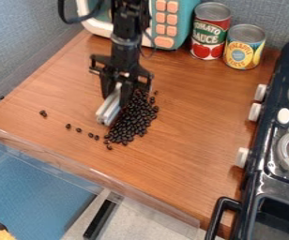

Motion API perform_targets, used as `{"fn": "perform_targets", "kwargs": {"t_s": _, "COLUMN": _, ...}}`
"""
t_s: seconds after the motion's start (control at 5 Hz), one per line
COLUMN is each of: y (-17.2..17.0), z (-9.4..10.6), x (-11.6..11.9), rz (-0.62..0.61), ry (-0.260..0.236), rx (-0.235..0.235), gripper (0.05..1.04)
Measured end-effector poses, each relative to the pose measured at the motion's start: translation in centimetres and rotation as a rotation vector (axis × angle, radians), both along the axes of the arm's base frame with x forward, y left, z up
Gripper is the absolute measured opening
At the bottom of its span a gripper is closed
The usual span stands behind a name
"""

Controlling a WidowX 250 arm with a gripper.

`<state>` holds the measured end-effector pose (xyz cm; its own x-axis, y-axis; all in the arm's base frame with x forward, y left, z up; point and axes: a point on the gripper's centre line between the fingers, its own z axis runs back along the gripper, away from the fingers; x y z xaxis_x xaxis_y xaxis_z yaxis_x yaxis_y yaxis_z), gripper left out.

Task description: Sweep into pile

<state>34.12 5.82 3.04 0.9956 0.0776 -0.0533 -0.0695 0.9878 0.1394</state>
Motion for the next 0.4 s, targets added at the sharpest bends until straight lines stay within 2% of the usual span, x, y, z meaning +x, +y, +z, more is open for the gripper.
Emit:
{"fn": "perform_targets", "kwargs": {"t_s": 0.2, "y": 1.3, "z": 1.1, "x": 0.7, "rz": 0.028, "ry": -0.018, "rx": -0.018, "gripper": 0.383}}
{"fn": "perform_targets", "kwargs": {"t_s": 0.4, "y": 2.5, "z": 2.0, "x": 1.5, "rz": 0.024, "ry": -0.048, "rx": -0.013, "gripper": 0.383}}
